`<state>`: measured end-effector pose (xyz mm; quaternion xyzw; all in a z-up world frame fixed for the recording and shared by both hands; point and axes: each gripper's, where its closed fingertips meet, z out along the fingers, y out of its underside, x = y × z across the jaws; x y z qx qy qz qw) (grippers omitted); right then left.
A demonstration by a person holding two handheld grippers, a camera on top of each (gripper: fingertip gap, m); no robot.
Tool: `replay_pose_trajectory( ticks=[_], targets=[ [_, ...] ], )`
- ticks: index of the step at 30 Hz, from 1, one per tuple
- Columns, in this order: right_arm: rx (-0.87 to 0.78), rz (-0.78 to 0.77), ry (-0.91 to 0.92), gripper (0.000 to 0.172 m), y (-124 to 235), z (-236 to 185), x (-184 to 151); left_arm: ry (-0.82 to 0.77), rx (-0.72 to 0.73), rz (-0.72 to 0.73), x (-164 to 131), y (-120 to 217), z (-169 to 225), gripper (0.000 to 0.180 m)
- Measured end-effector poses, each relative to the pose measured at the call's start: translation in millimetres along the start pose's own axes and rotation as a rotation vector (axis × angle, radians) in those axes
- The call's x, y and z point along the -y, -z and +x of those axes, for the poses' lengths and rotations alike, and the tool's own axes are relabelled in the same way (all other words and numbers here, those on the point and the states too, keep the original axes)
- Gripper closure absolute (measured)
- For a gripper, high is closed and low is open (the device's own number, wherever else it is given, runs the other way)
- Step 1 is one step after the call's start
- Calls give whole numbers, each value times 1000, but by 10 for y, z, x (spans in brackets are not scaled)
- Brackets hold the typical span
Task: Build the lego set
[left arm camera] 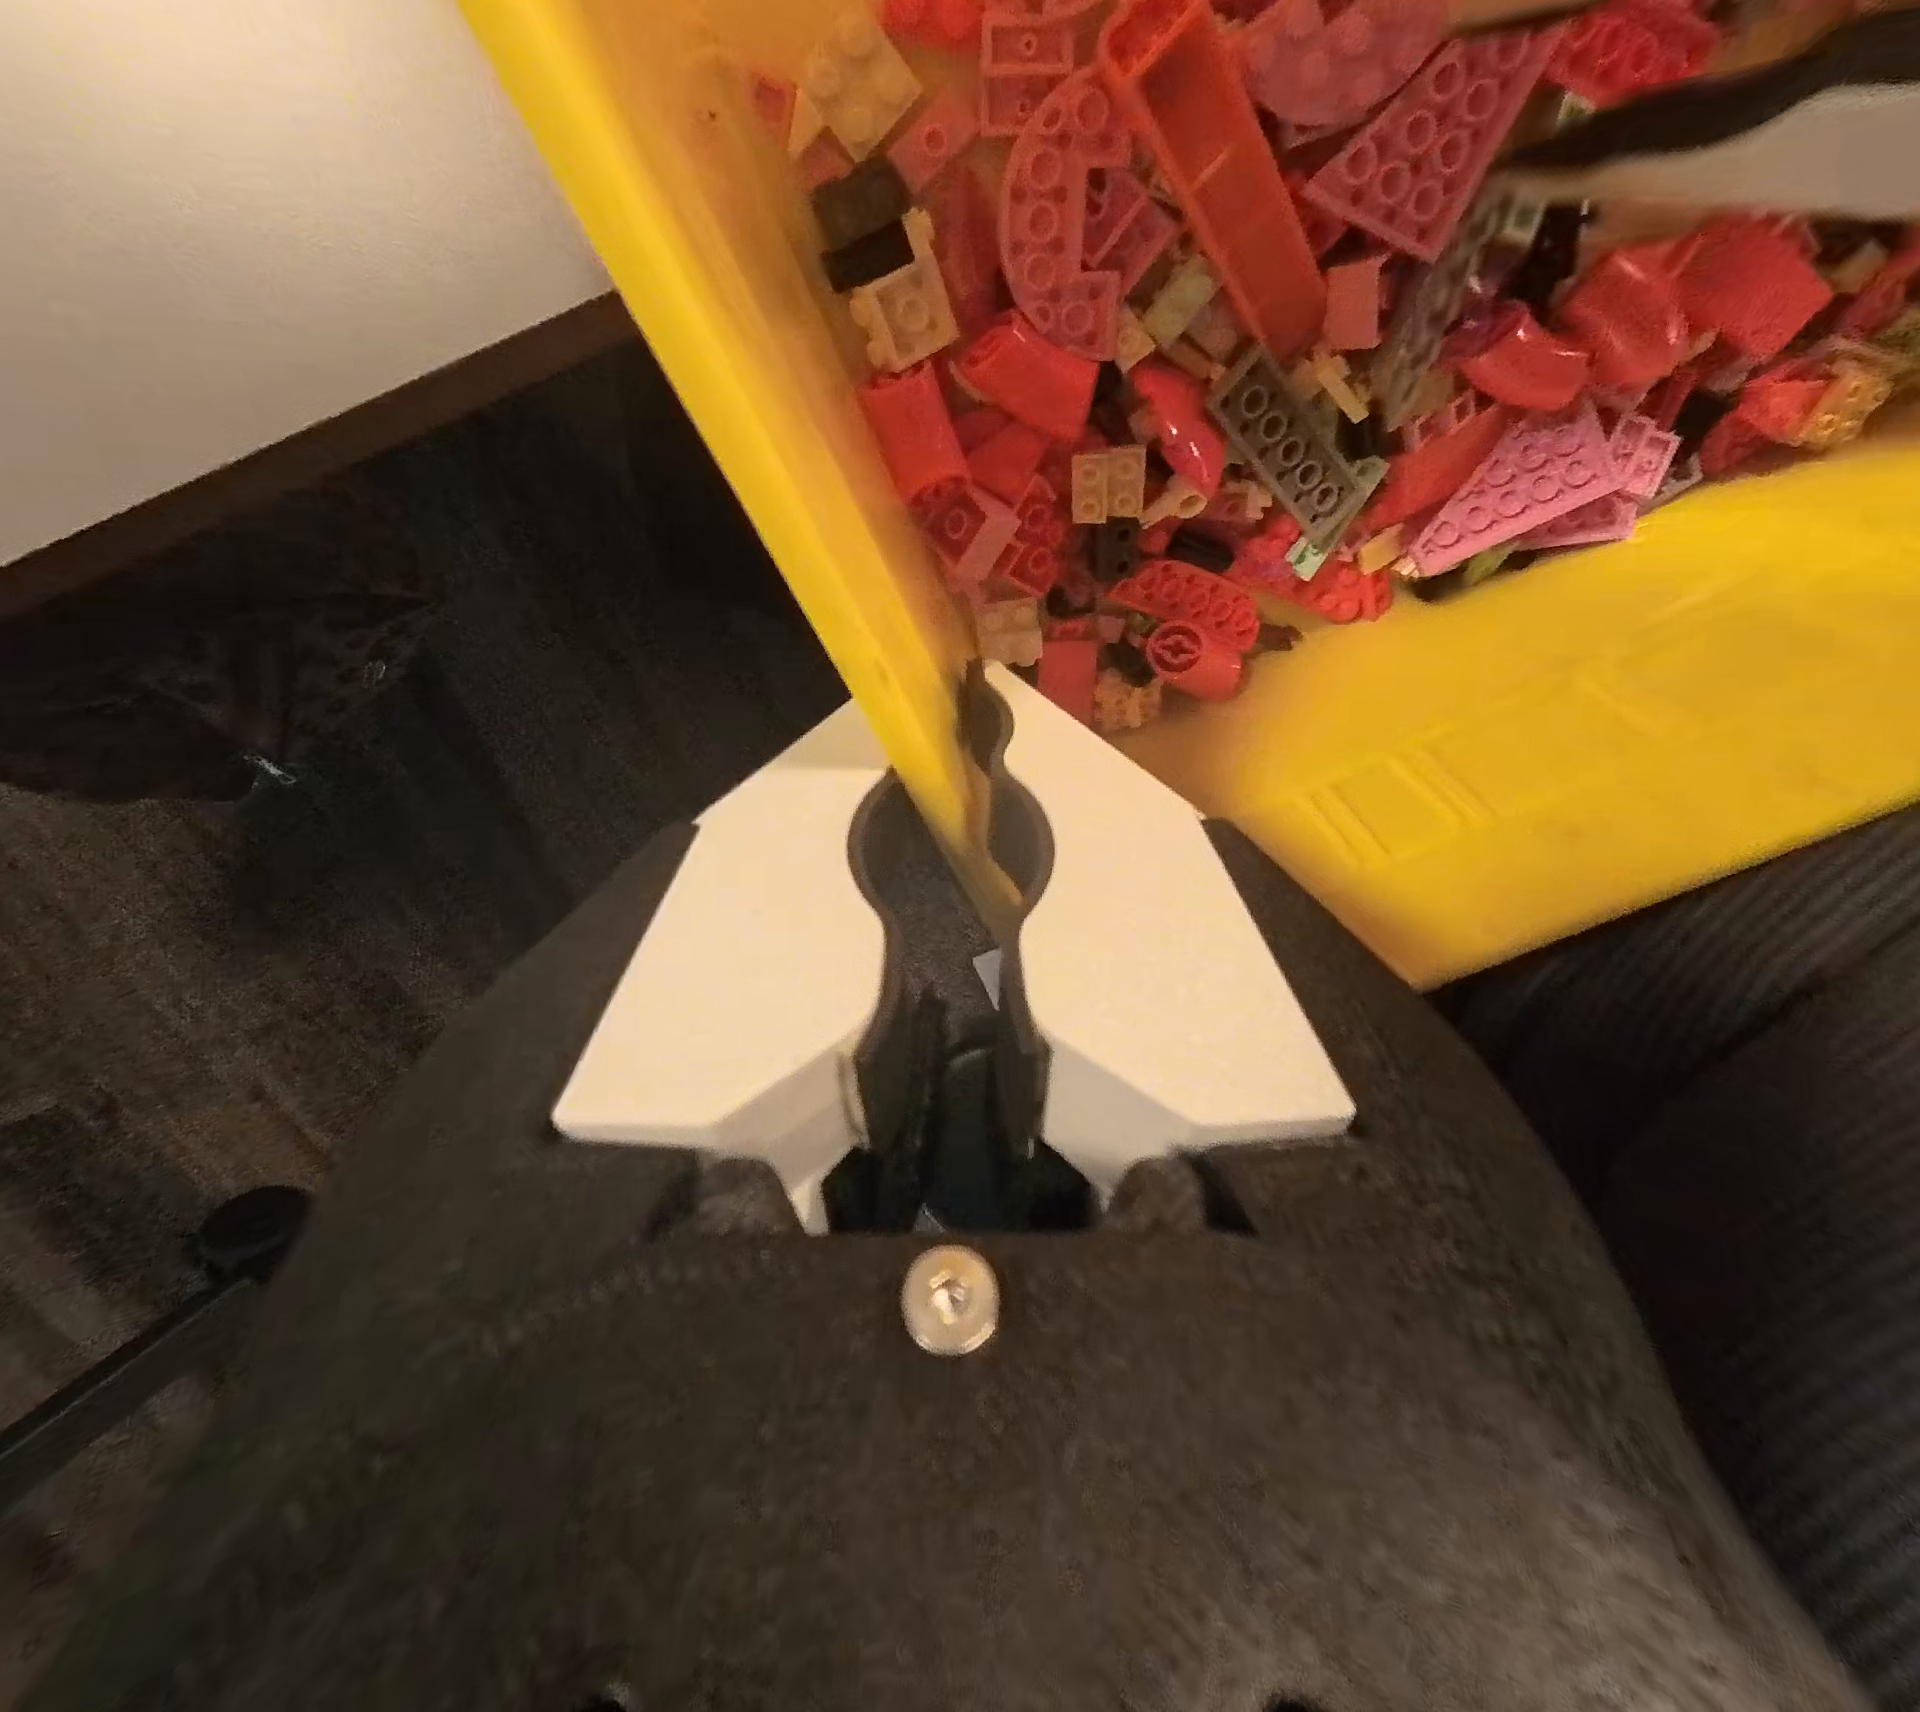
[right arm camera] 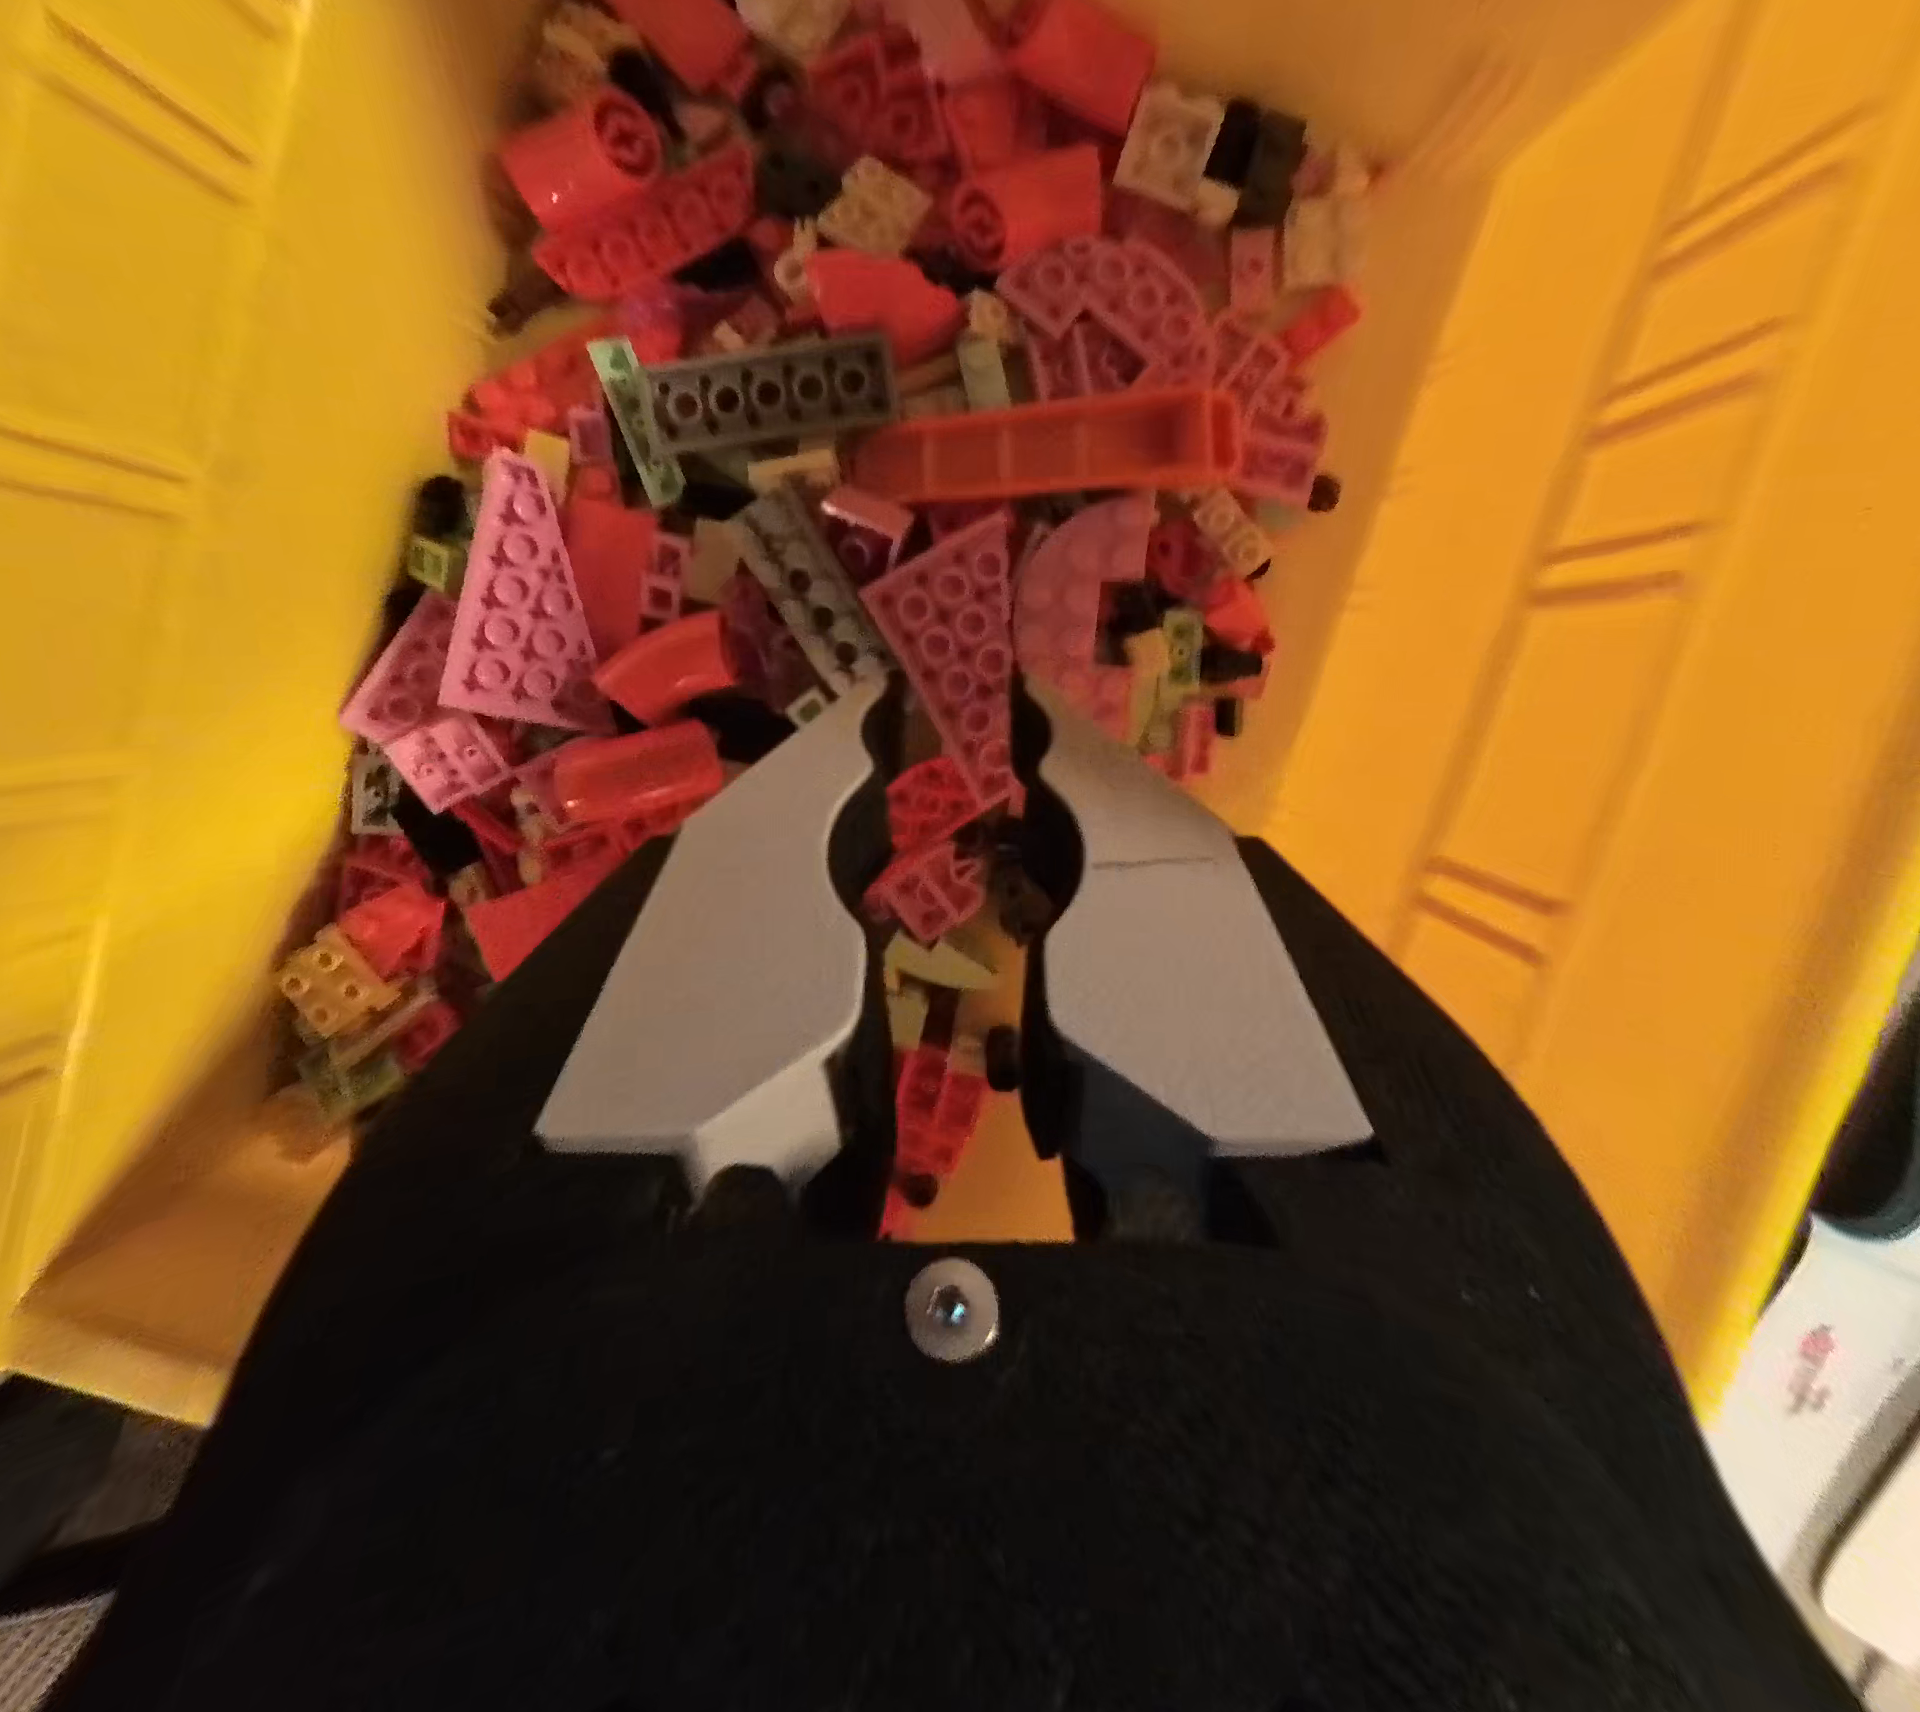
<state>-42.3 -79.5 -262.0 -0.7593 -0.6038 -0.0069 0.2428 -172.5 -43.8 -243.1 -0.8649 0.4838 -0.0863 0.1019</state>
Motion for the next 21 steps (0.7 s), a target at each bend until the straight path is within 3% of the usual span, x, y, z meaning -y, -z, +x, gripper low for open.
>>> replay_pose_trajectory(
  ticks=[4,6,8,10,12,15,21],
  targets=[
    [51,-4,-27,158,42,-93,-59,2,-7,-1,-22,-11,8,175],
    [36,67,-61,157,66,-41,47,2,-5,-2,-24,-10,7,175],
    [-5,137,-71,138,70,40,175,1,-4,-4,-26,-10,5,175],
    [-55,118,-48,133,6,109,169,2,-4,-4,-27,-10,2,175],
    [-65,96,-35,141,-59,117,145,0,-3,-6,-29,-9,-2,175],
    [-109,68,-31,172,-28,178,102,-1,-4,-6,-35,-9,-6,175],
    [17,-36,-72,172,98,-18,-107,-3,-5,-6,-42,-9,-12,175]
  ],
)
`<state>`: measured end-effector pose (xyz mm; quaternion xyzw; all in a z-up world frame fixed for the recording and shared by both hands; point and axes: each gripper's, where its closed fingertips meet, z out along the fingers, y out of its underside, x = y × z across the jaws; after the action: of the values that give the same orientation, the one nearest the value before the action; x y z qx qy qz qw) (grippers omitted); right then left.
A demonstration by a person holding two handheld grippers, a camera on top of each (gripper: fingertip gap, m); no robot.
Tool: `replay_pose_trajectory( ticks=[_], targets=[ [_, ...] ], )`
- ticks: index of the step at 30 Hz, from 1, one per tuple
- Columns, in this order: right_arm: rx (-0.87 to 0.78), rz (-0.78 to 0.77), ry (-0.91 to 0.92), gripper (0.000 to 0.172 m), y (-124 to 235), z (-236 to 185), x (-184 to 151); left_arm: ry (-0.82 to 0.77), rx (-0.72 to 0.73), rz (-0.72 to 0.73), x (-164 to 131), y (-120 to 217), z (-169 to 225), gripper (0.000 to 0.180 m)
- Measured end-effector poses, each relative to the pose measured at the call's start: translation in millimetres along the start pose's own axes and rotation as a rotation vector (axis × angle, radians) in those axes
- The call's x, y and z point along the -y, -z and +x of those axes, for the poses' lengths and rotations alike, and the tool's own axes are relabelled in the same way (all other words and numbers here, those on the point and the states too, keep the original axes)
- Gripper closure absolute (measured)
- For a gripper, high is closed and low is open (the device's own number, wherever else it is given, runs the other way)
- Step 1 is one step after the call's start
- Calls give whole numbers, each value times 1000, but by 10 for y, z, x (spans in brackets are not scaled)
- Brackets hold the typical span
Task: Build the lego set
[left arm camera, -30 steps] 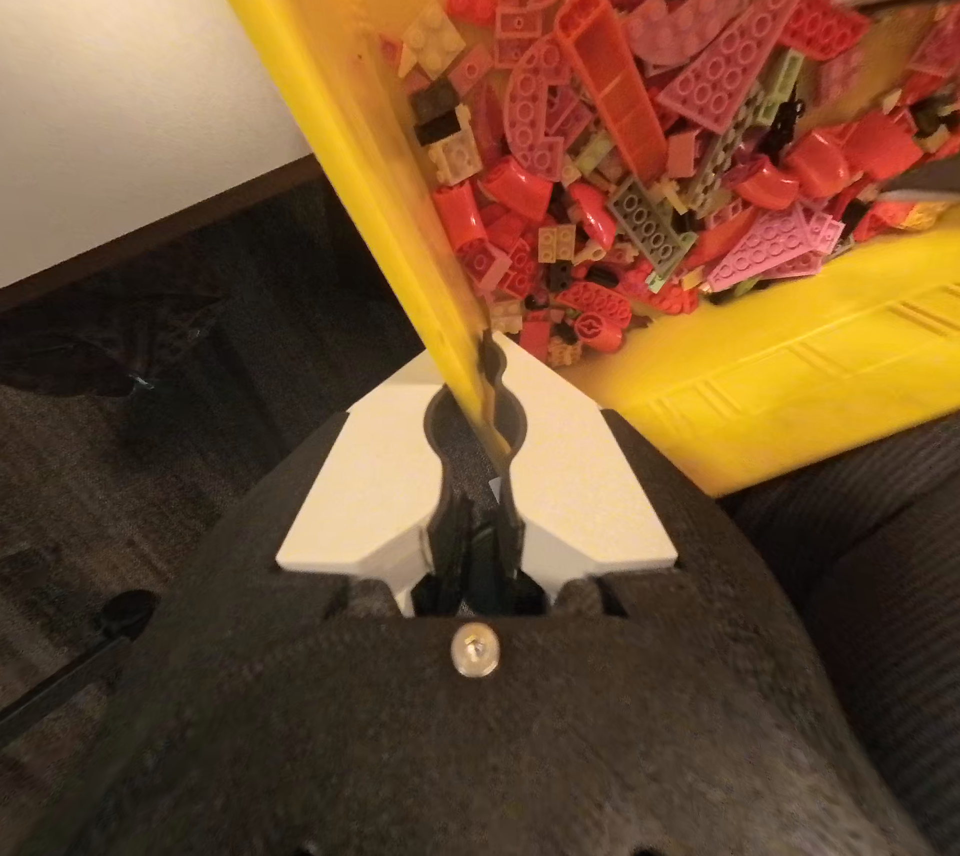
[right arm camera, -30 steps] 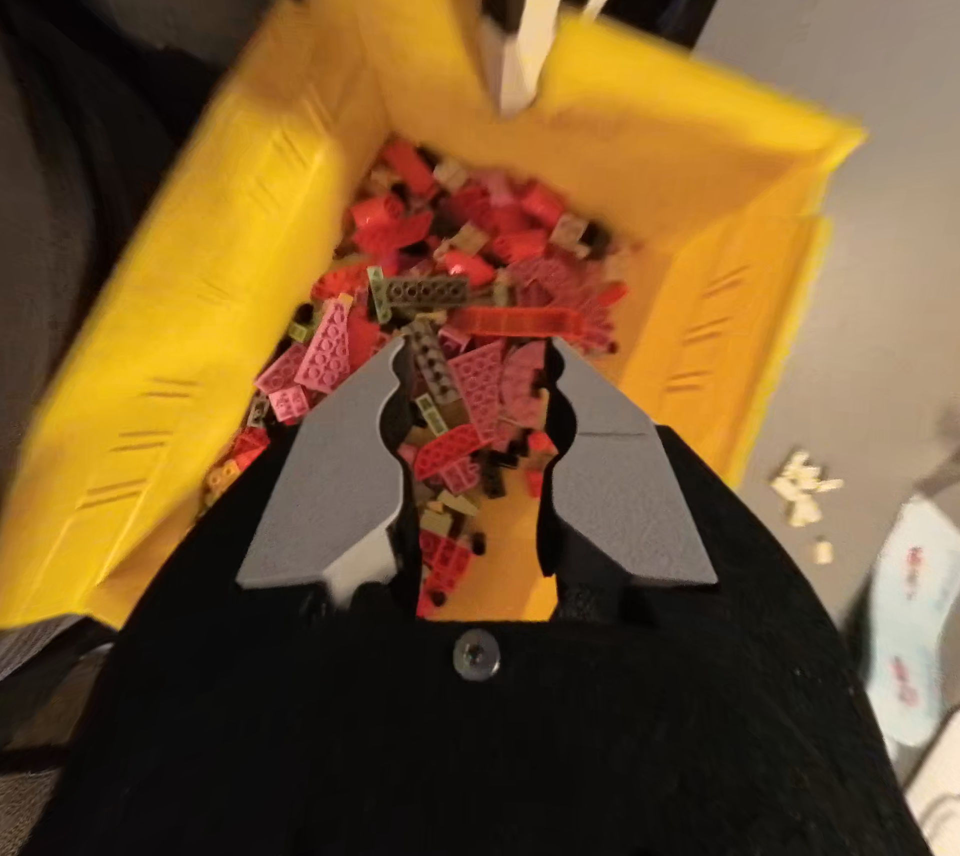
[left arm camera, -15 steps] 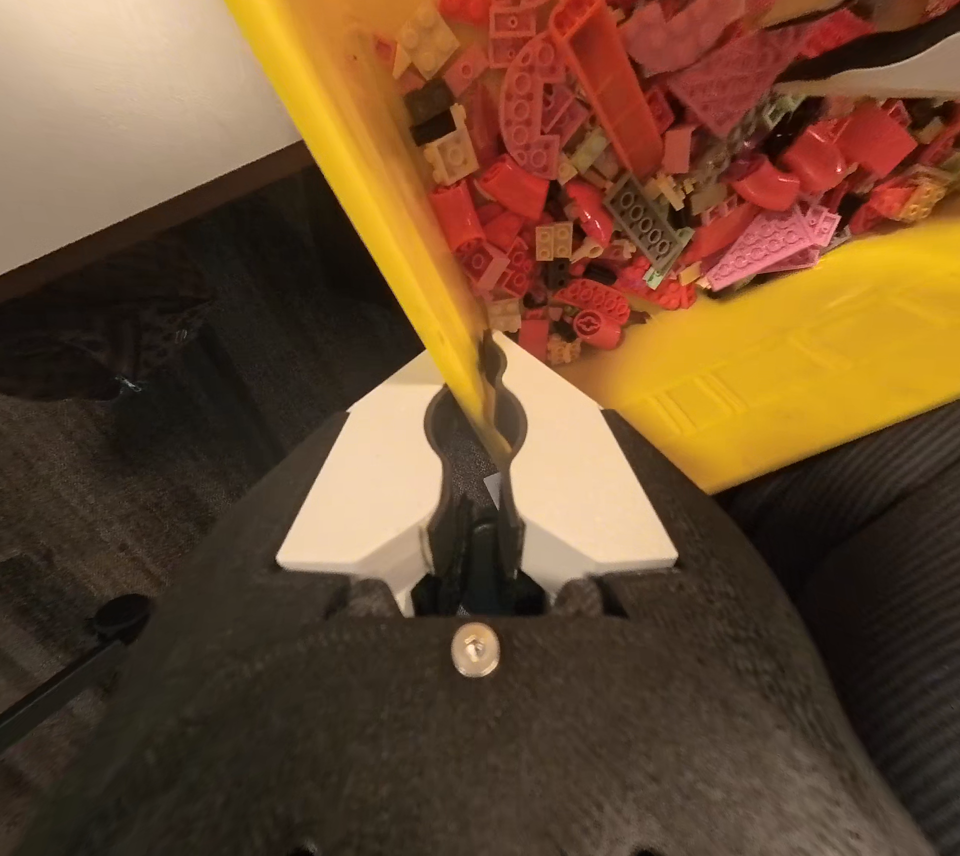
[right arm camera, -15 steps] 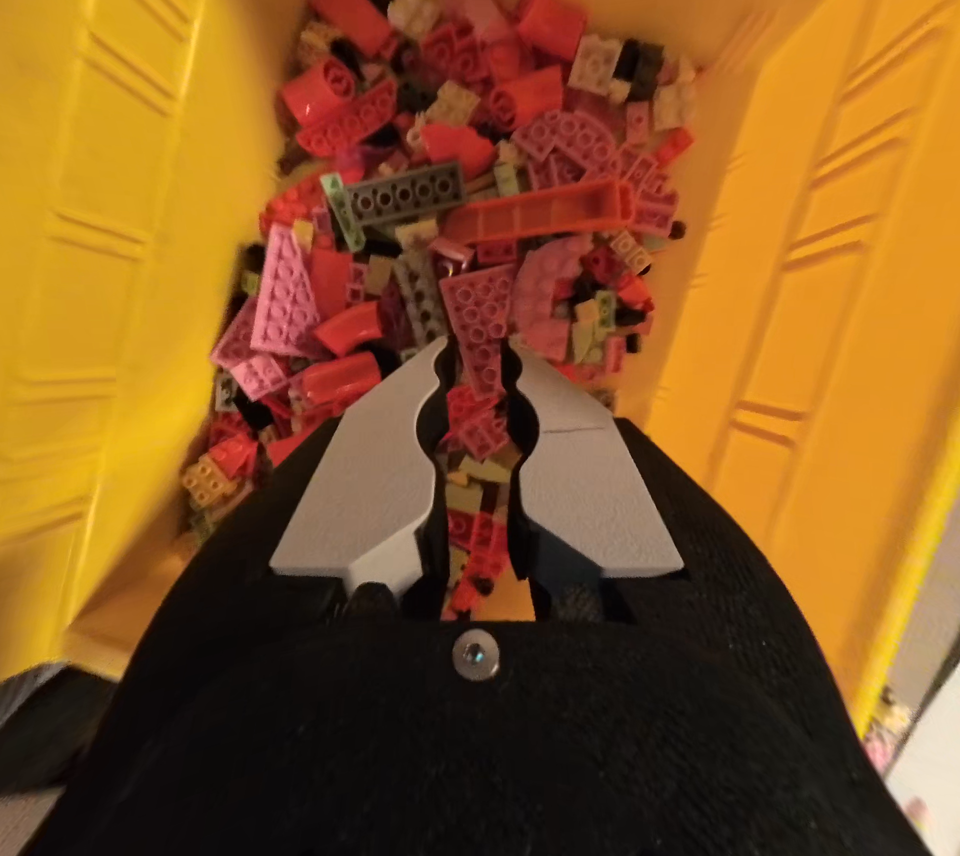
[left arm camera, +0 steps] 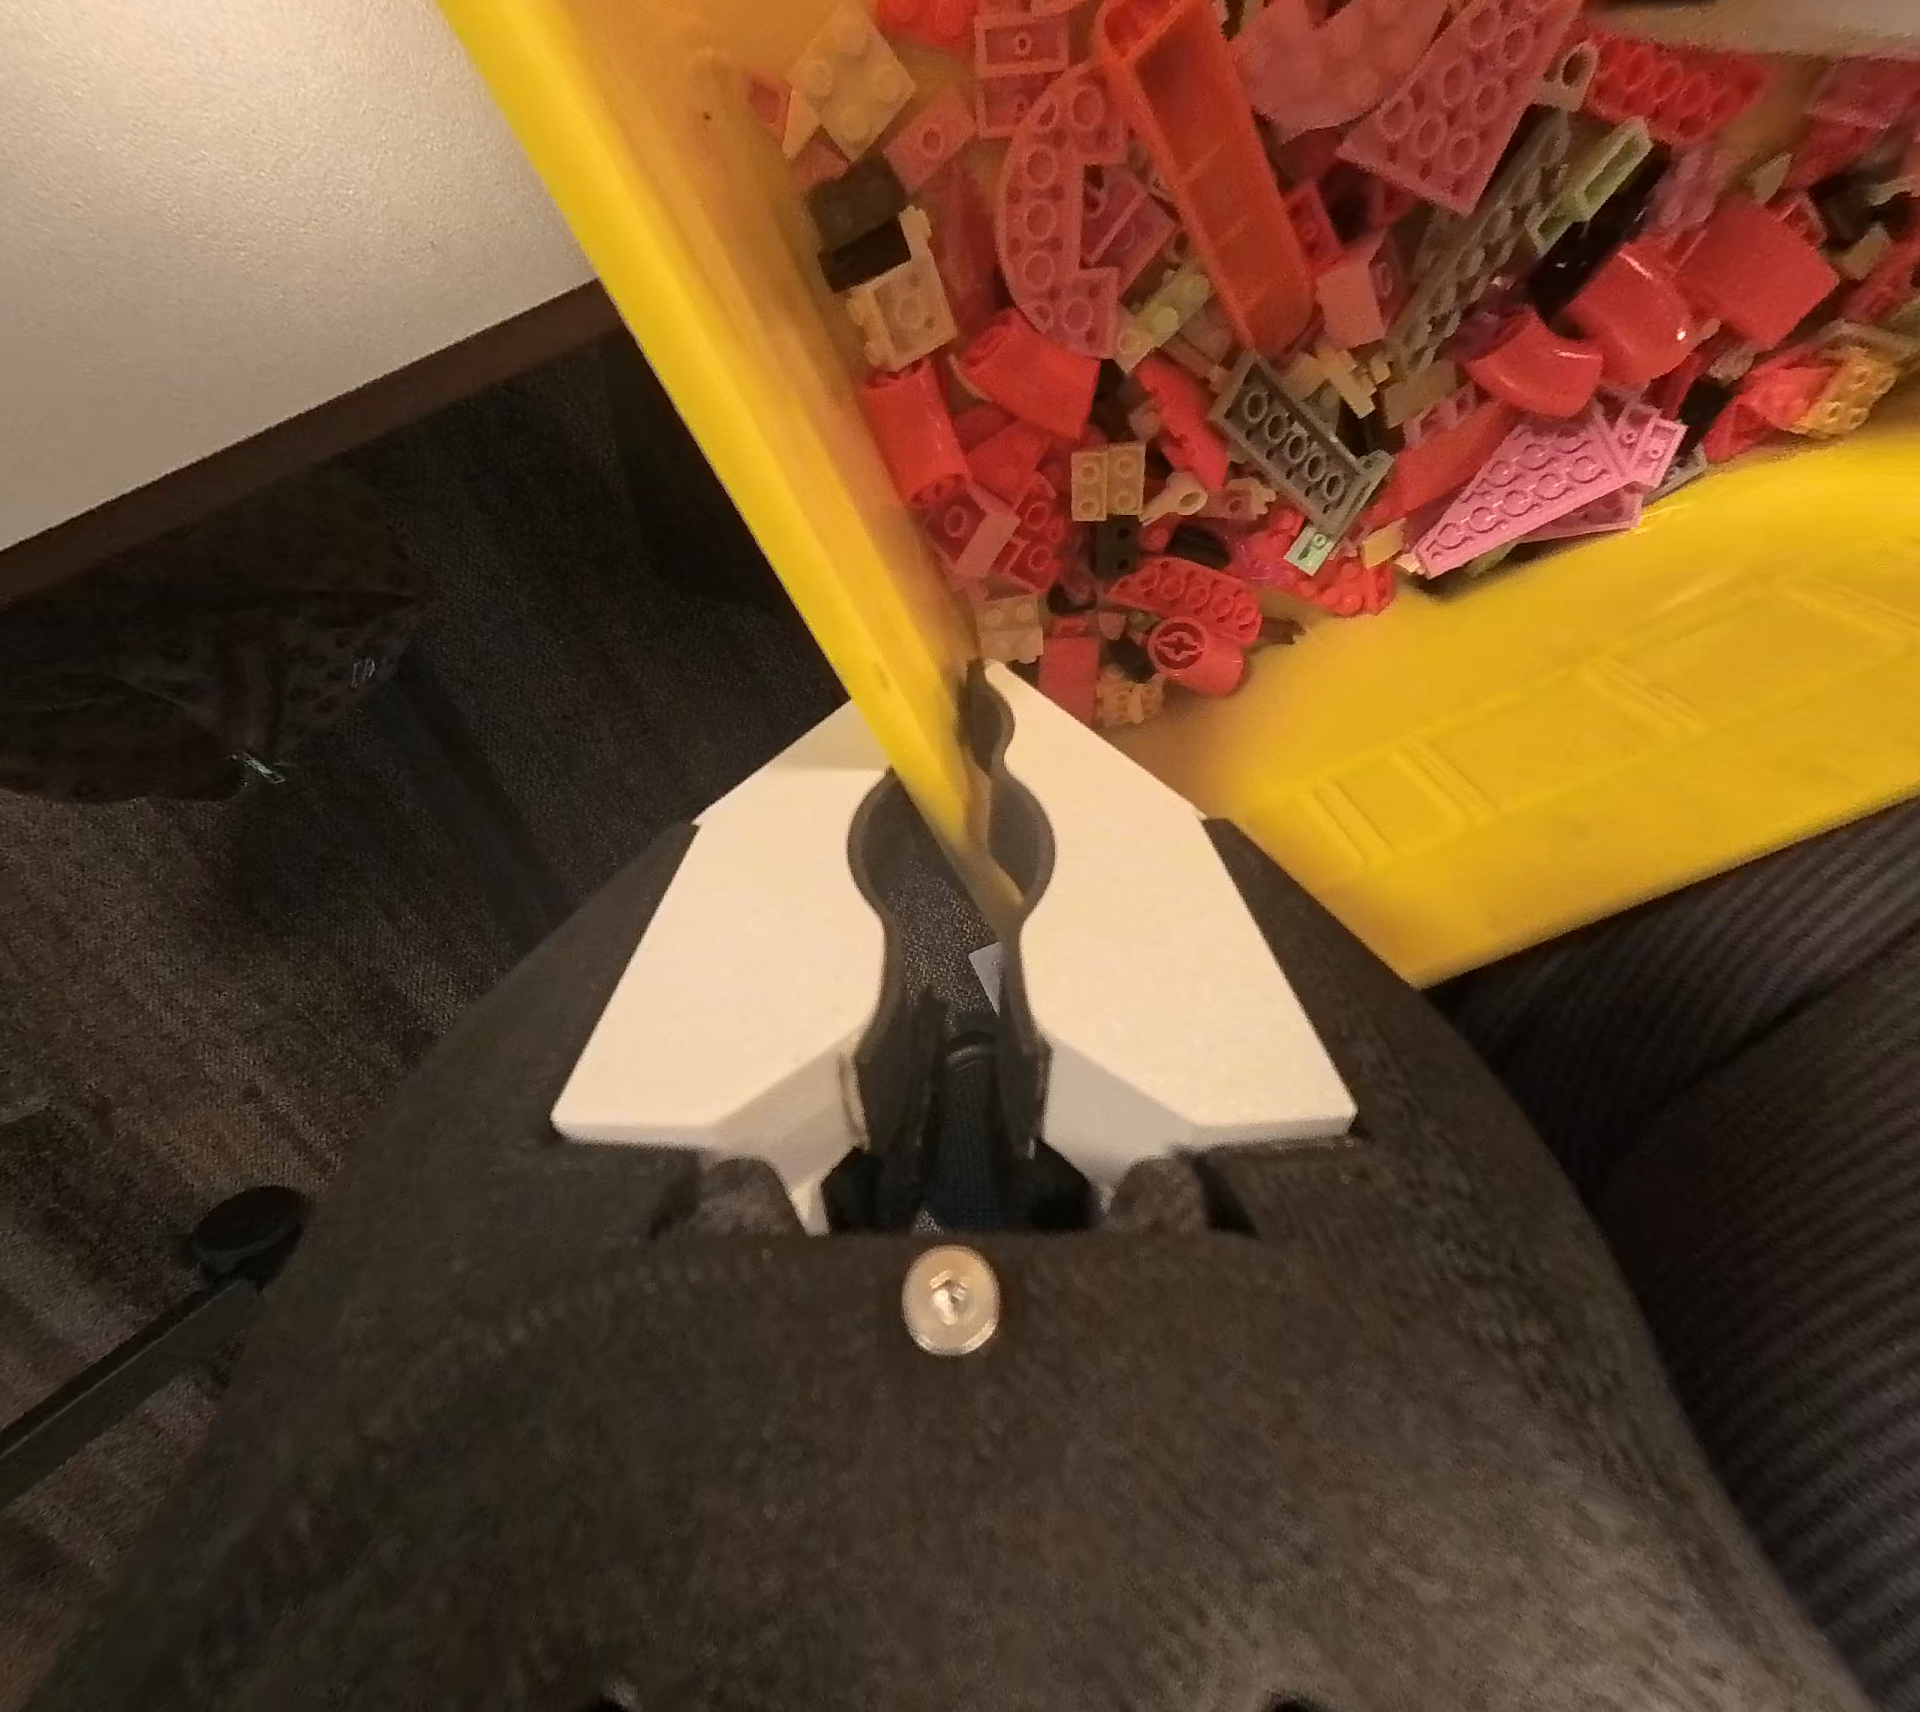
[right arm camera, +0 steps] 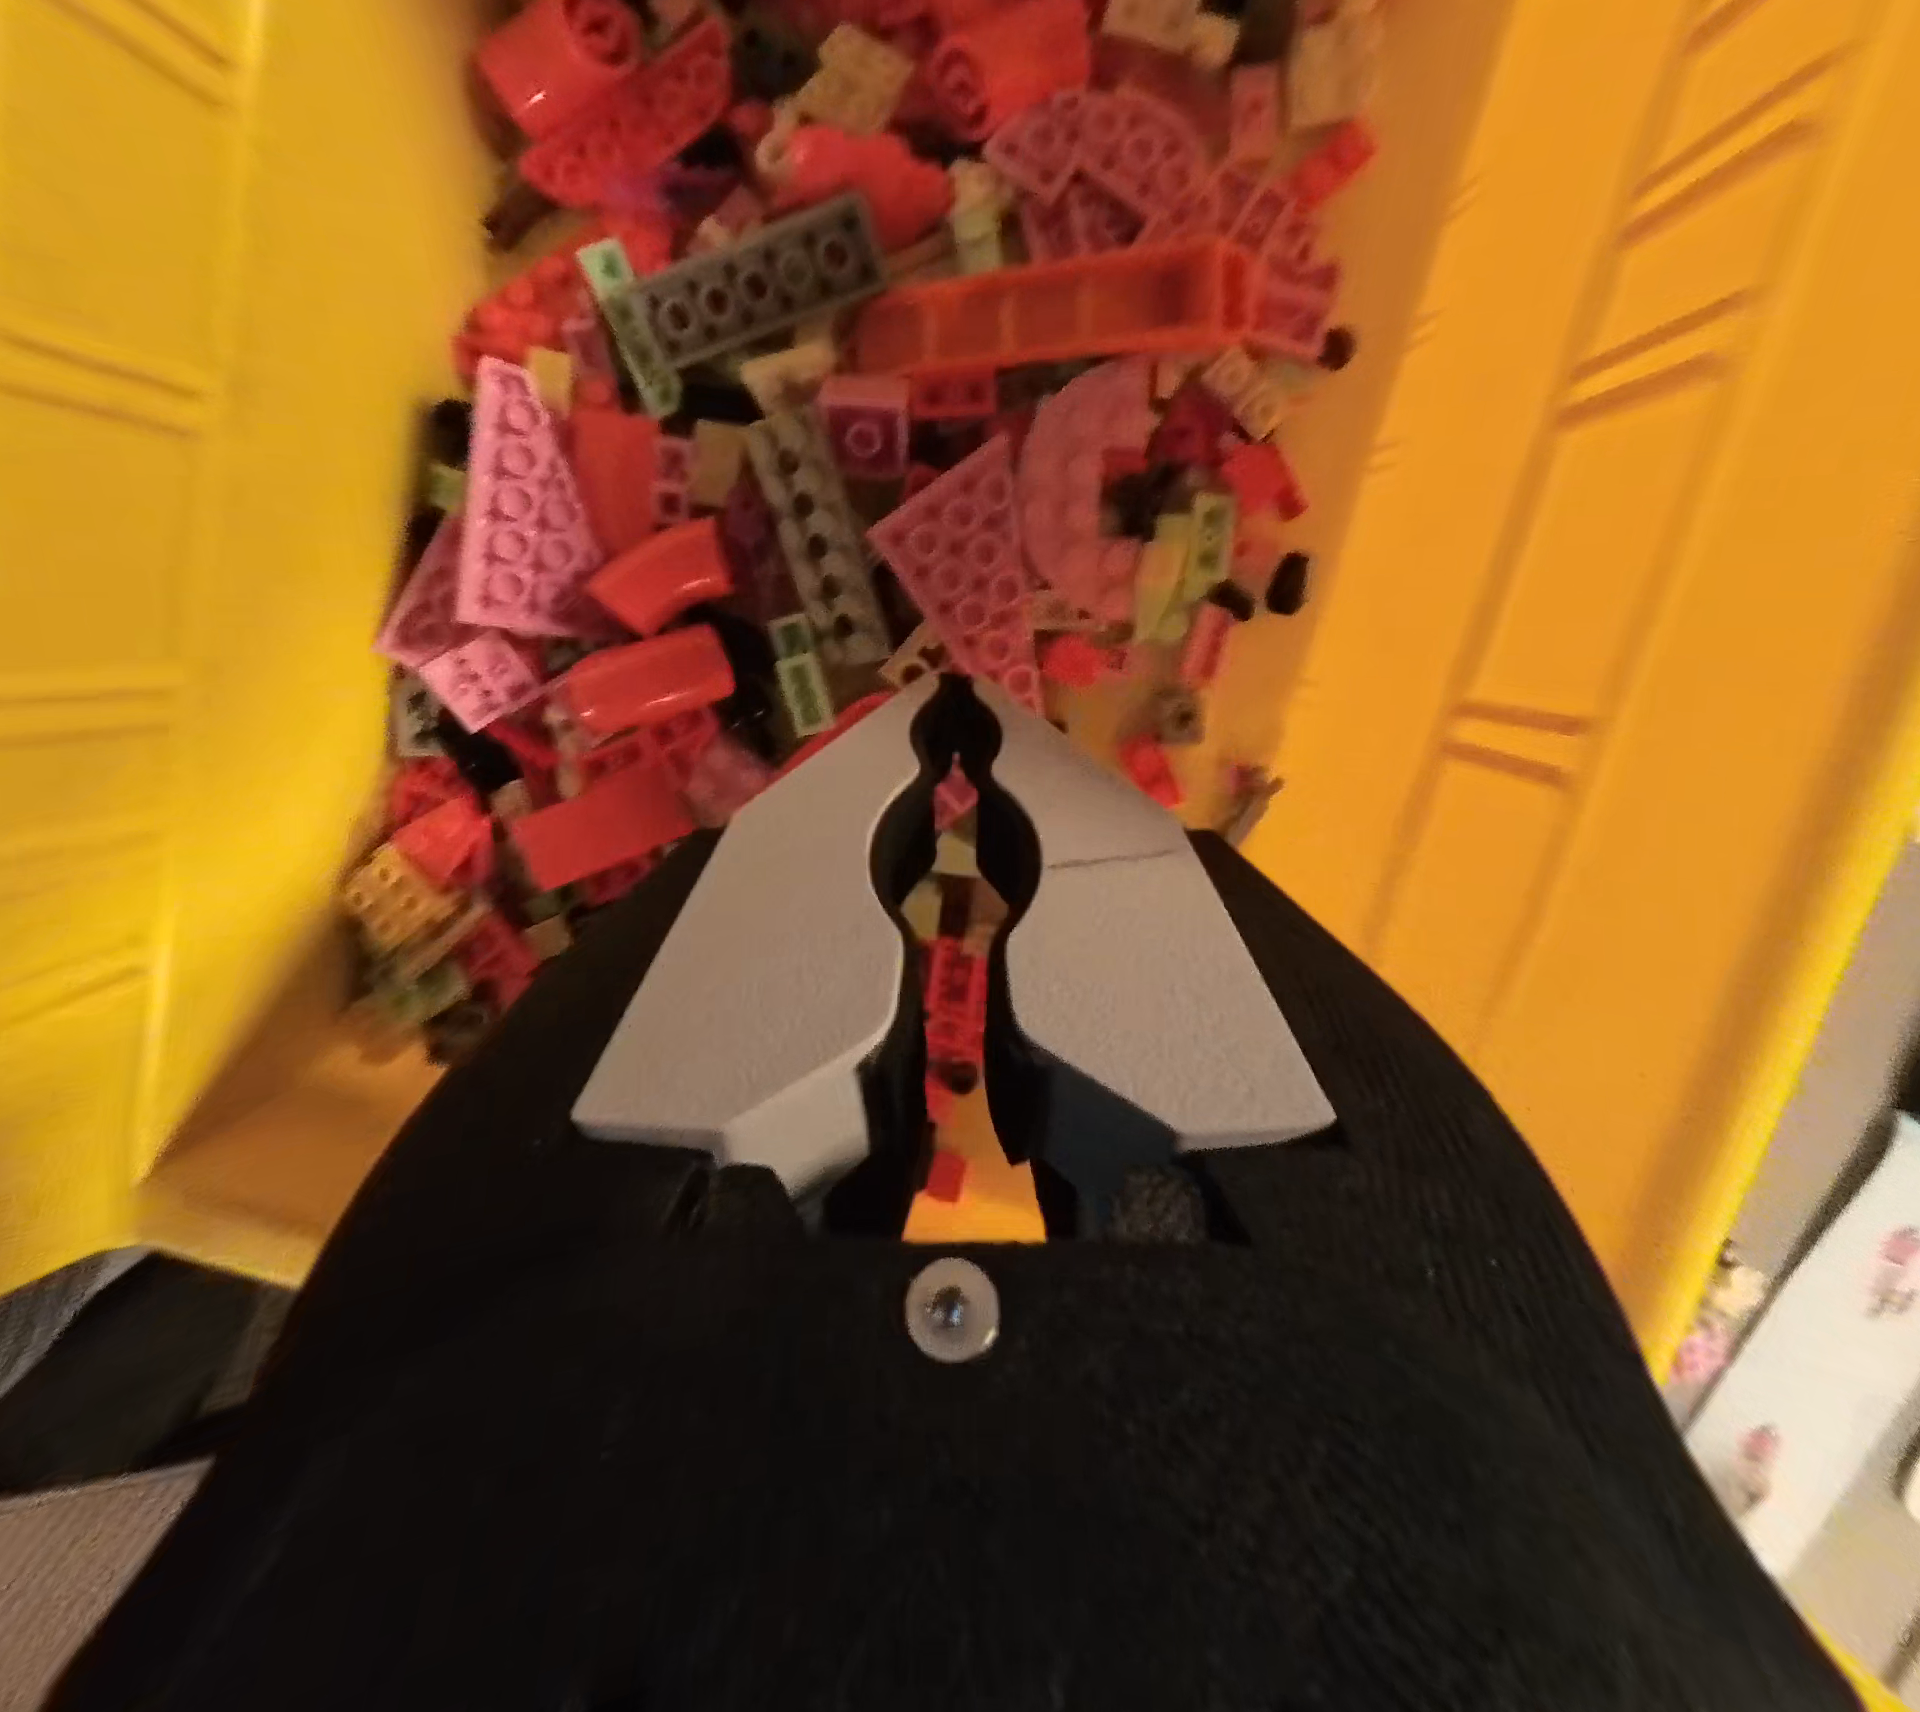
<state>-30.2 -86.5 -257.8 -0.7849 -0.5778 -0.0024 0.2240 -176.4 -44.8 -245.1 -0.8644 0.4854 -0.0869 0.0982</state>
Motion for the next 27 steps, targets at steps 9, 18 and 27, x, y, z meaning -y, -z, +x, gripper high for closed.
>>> replay_pose_trajectory(
  ticks=[9,18,27],
  targets=[
    [-108,138,-14,146,-226,184,354,-4,5,-8,-3,5,-4,175],
    [-79,18,-74,159,-61,162,118,-18,-4,-5,17,-1,18,174],
    [31,-78,-105,159,209,-144,-155,-16,-8,-1,16,-1,18,175]
  ],
)
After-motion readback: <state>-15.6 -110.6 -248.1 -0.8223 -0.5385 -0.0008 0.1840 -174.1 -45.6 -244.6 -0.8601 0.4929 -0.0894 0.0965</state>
